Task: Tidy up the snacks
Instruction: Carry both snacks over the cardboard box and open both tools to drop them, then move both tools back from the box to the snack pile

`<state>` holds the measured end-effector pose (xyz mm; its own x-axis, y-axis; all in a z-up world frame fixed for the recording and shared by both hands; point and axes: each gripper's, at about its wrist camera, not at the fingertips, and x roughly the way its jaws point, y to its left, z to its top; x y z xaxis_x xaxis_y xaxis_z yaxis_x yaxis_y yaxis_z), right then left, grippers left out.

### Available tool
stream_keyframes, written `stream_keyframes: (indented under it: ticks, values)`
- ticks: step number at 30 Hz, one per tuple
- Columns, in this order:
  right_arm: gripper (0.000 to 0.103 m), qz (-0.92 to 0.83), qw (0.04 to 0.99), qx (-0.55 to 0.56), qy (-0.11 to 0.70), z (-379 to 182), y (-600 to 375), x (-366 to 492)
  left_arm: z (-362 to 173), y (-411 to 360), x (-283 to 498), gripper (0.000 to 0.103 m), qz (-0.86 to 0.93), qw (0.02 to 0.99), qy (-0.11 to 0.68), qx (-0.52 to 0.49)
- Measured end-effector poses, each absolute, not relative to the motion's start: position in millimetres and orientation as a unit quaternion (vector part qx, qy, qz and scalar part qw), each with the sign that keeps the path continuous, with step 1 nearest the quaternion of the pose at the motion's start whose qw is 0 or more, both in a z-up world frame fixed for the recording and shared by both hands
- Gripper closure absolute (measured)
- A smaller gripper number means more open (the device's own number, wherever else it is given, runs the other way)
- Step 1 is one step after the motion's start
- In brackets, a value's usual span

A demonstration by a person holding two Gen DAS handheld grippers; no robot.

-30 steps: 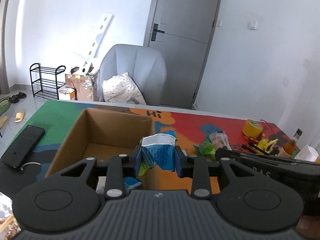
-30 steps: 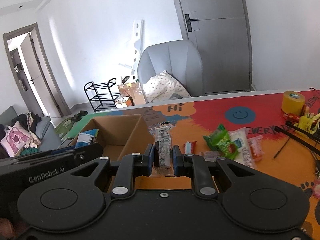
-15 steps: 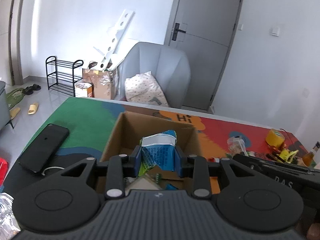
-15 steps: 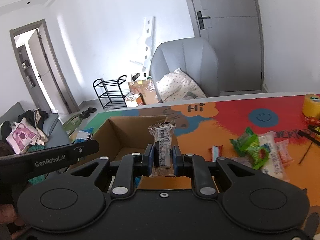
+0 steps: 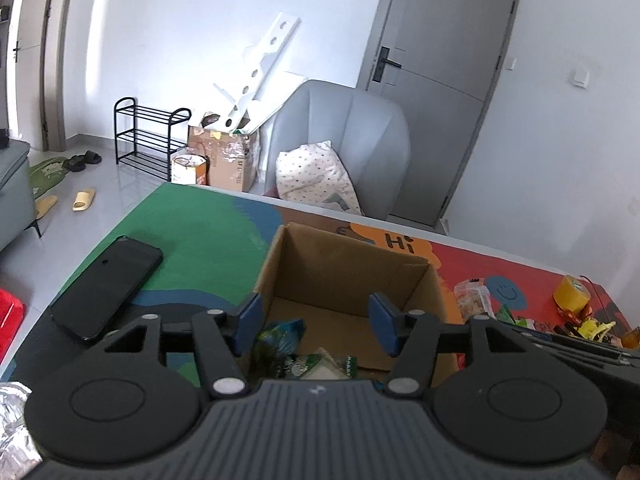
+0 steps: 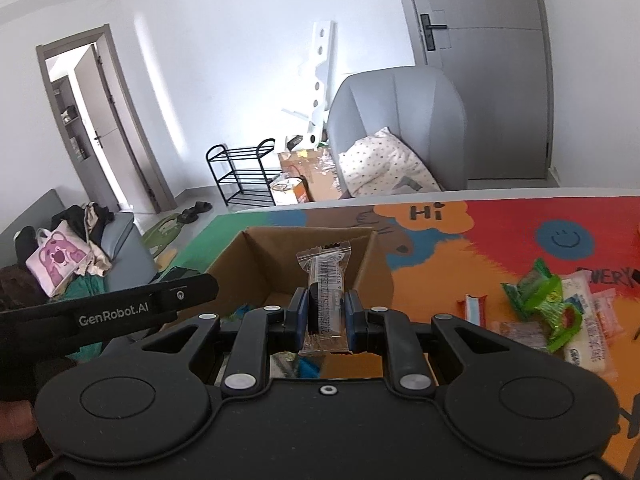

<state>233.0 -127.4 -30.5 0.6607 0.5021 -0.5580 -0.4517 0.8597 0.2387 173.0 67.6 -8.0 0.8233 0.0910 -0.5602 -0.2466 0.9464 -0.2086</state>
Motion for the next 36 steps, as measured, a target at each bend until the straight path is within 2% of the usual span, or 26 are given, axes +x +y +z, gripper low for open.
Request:
stream_keyframes:
  ticks: [5, 6, 8, 10, 16, 24, 28, 32, 36]
  values:
    - [0.083, 0.278, 0.904, 0.051, 0.320, -29, -120, 234, -6, 76, 167, 0.037, 0.096, 0.942, 0.285, -0.149]
    - [0.081, 0.284, 0.903, 0.052, 0.319, -29, -119, 235, -6, 77, 165, 0.035, 0.098, 0.942, 0.284, -0.152]
    - [0.068, 0.282, 0.905, 0.047, 0.315, -27, -116, 234, -4, 79, 162, 0.029, 0.101, 0.942, 0.280, -0.156]
    - [0.064, 0.276, 0.908, 0.047, 0.312, -25, -117, 232, -2, 80, 160, 0.026, 0.104, 0.943, 0.277, -0.155]
    - [0.060, 0.261, 0.911, 0.055, 0.315, -26, -134, 229, 0, 76, 159, 0.018, 0.104, 0.939, 0.287, -0.160]
    - [0.044, 0.224, 0.920, 0.063, 0.314, -26, -171, 223, 1, 63, 158, 0.010, 0.106, 0.938, 0.292, -0.150]
    - [0.032, 0.207, 0.926, 0.068, 0.309, -24, -190, 218, 2, 51, 157, 0.000, 0.098, 0.941, 0.290, -0.143]
    - [0.015, 0.190, 0.930, 0.079, 0.304, -22, -211, 212, 3, 36, 156, 0.000, 0.075, 0.945, 0.288, -0.137]
    - [0.007, 0.170, 0.934, 0.087, 0.301, -20, -231, 209, 5, 20, 155, 0.000, 0.056, 0.948, 0.285, -0.130]
